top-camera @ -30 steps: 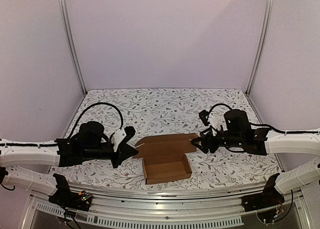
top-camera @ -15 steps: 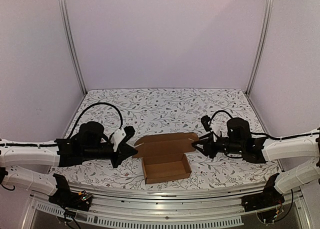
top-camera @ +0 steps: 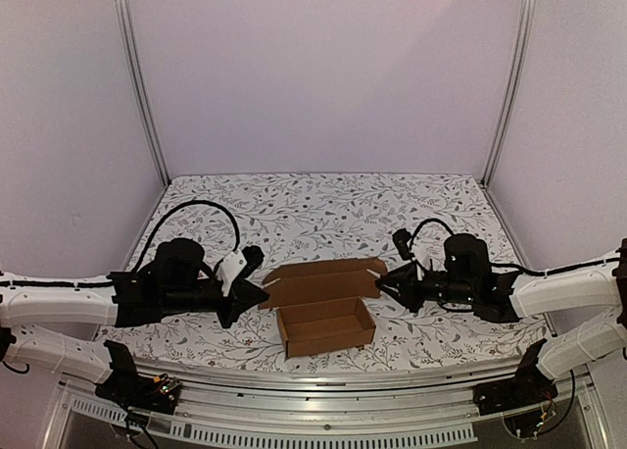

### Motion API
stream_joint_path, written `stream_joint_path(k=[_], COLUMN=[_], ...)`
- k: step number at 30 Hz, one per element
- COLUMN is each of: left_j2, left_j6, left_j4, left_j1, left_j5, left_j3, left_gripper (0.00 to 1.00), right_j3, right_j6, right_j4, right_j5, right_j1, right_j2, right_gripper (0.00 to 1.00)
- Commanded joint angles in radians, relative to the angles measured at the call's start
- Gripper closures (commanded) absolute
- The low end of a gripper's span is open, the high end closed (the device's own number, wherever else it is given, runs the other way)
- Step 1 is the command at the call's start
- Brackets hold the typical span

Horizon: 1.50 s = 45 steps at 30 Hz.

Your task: Fold the paper box

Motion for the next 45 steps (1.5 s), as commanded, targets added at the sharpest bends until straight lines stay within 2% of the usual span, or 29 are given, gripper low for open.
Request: stream_joint_path(k=[1,5,16,27,34,38,45], left_j2=[0.012,0.011,0.004,0.024,0.039,0.042,0.047], left_j6=[-0.014,-0.016,-0.016,-0.039,-0.102,-0.155,-0.222], left_j4=[-0.019,-0.02,-0.033,-0.019,0.019,0.019,0.005], left_j1=[0.008,0.009,0.008,0.008,0.005,-0.01,-0.091], left_j5=[-0.018,-0.016,-0.019,-0.017,-0.038,-0.093,-0.26], left_j3=[0.003,0.005,0.009,0.023,0.031,0.045,0.09], left_gripper=[1.0,1.0,1.0,1.0,1.0,1.0,1.0], right_j3=[-0.019,-0.02,-0.039,-0.049,-0.057,-0.066,-0.044], right_j6=[0.007,0.012,0.012,0.023,0.055,0.073,0.096], right_j4=[0.013,0.021,0.029,0.063,0.064,0.052,-0.039], right_j5=[-0.011,-0.021,-0.017,-0.06,-0.035,0.057,0.396], right_j1=[-0.004,-0.003,-0.005,-0.003,0.0,0.053,0.2], right_j2=[0.013,0.022,0.013,0.01,-0.005,-0.037,-0.116], right_gripper=[0.77,0.72,0.72,0.88,1.0,1.0,1.0])
